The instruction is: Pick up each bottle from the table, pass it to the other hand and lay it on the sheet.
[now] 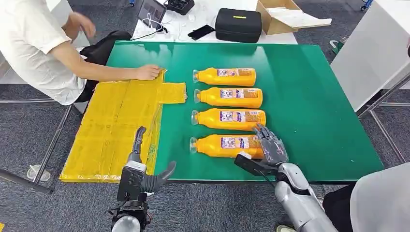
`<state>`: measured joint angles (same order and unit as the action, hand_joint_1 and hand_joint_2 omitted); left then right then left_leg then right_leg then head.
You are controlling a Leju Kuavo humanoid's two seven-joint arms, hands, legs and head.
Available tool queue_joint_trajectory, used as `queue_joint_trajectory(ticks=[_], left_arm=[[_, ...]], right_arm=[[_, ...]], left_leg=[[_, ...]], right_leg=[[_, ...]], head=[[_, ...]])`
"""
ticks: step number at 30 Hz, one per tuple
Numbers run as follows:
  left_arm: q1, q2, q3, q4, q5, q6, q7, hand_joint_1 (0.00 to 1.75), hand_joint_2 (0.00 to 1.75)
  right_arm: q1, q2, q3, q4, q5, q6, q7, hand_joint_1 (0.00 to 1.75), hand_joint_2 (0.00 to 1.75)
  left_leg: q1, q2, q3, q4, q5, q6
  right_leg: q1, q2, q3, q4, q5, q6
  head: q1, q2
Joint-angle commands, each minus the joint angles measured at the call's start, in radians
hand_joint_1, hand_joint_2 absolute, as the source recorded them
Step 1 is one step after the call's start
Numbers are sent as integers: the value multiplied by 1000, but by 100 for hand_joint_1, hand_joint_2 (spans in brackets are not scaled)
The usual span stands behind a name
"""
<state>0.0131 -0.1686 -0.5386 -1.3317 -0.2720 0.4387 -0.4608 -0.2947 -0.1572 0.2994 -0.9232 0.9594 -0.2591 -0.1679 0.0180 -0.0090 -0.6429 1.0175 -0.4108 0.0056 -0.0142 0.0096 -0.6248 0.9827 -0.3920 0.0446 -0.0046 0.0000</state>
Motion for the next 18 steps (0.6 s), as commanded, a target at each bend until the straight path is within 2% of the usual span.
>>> queue_joint_trajectory(ticks=[1, 15, 16, 17, 18], left_arm=[[-39, 8, -21, 62, -2, -3, 2, 0, 175], [-41, 5, -22, 67, 0, -2, 0, 0, 175], [-40, 5, -21, 67, 1, 0, -1, 0, 175], [-40, 5, -21, 66, 1, 0, -1, 0, 175], [-40, 5, -21, 66, 2, 1, -2, 0, 175]], right_arm=[[-63, 5, 62, 159, -32, 71, -5, 175, 175], [-72, 1, 78, 209, -47, 99, 5, 173, 175], [-70, 1, 78, 215, -52, 102, 8, 166, 175], [-69, 1, 79, 219, -54, 103, 11, 168, 175], [-68, -1, 82, 226, -54, 108, 12, 159, 175]], left_leg=[[0, 1, 6, -1, -1, 1], [0, -1, 13, -2, -1, 1], [0, -1, 12, -2, -1, 0], [1, -1, 11, -2, -1, 0], [0, -1, 15, -3, -1, 1]], right_leg=[[0, -1, 6, -1, -1, -2], [1, -3, 12, -2, -1, -2], [1, -2, 12, -2, -1, -2], [1, -2, 11, -2, -1, -2], [1, -3, 15, -3, -2, -3]], head=[[0, 0], [0, 0], [0, 0], [0, 0], [0, 0]])
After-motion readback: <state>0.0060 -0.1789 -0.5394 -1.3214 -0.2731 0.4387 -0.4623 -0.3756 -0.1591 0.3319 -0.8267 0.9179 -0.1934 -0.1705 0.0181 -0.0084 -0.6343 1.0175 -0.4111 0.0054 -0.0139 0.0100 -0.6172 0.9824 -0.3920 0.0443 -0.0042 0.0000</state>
